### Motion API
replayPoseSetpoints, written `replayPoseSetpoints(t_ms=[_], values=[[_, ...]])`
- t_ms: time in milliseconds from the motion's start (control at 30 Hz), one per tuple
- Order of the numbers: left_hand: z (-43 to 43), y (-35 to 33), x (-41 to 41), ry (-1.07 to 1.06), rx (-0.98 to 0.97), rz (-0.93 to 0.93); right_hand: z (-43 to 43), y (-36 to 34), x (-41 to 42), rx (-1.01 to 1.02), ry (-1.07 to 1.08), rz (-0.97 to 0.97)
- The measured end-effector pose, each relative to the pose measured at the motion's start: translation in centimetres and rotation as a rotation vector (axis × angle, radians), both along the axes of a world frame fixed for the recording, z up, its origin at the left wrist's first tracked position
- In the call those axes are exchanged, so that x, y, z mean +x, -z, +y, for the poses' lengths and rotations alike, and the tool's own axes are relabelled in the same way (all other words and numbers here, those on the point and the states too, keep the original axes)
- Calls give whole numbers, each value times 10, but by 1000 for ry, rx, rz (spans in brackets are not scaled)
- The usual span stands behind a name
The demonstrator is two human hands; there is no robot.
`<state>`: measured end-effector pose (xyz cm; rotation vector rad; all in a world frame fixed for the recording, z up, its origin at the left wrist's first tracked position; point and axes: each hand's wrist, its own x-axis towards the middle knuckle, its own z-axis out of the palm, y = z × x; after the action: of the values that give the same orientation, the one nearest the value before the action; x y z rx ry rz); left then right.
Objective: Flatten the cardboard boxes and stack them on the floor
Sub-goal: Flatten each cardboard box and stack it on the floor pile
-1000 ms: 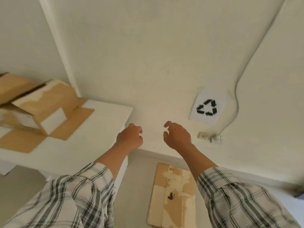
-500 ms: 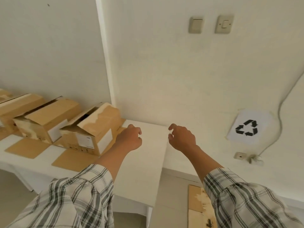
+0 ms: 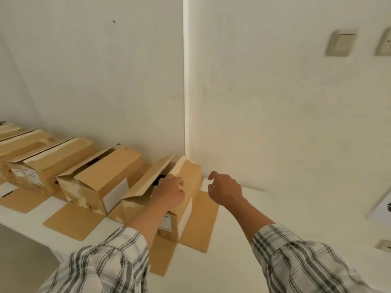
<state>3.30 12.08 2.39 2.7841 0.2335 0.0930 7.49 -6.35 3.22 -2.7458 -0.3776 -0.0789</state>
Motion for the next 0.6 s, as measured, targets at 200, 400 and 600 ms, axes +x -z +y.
replayPoseSetpoints(t_ms=[200,400,600], values=[[102,24,41,47,-10,40,104,25,24,-42,31,39],[173,42,73,151,19,87,189,48,36,-36,148,66],[184,63,86,266,49,132,228,74,28,-131,342,163]])
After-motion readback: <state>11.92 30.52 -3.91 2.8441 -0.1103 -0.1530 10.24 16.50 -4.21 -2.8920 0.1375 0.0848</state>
